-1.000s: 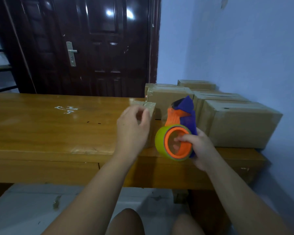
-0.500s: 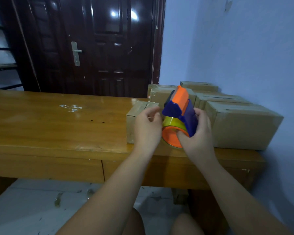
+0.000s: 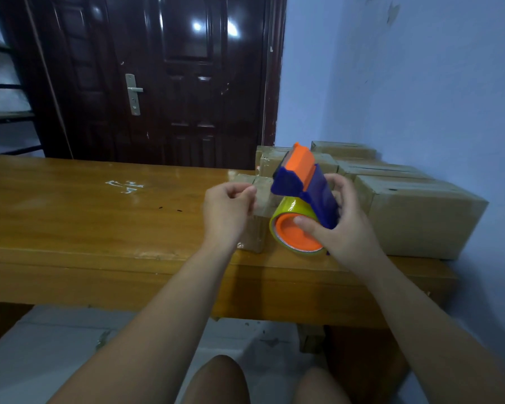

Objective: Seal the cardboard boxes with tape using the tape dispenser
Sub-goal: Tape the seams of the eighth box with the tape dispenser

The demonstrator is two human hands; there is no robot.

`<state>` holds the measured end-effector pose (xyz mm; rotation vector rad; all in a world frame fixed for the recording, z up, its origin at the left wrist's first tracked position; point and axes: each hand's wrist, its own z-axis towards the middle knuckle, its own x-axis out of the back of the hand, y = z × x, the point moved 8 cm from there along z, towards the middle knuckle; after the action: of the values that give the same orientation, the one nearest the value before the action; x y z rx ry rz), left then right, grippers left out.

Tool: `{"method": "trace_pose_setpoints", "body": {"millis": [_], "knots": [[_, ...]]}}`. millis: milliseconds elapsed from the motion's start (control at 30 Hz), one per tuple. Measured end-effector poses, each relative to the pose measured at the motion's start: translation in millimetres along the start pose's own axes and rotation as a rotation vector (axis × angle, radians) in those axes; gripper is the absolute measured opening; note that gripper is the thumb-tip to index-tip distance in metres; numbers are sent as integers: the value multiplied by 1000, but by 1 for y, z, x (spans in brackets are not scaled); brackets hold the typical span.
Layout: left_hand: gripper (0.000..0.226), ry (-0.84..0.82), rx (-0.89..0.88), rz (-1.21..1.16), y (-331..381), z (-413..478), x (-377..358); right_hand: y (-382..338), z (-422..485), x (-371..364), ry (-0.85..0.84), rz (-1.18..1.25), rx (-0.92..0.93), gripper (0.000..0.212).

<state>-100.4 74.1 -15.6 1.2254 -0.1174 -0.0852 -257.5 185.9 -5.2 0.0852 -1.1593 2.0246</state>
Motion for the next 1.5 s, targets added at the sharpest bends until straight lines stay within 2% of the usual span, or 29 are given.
{"method": "trace_pose_setpoints", "body": {"millis": [100,233,367,500,600,667,900,1067,1233,1500], "knots": [[14,-31,68,-1,-11,3,1,-7,1,1,-11,-72,70,82],[10,-47,119,-52,-14,12,9,-5,1,-4,-92,-391,175,75],[12,-48,77,-8,-4,20,15,1,5,-4,-115,-398,160,73],[15,61,4,70,7,34,31,3,18,-9,-238,-552,151,74],[12,-26,76,76,-2,41,30,7,22,-2,-217,-408,95,71],[17,-26,103,106,-10,45,31,9,23,0,-206,-344,80,73],[31,79,-25,600,-9,71,43,11,39,-16,-297,-379,52,75],[32,29,14,704,-15,88,40,13,53,-28,-343,-388,38,73],[27,-30,91,642,-35,96,40,21,61,-35,-407,-426,26,73],[18,-105,300,113,-73,81,42,48,64,-42,-411,-338,-14,69]]}}
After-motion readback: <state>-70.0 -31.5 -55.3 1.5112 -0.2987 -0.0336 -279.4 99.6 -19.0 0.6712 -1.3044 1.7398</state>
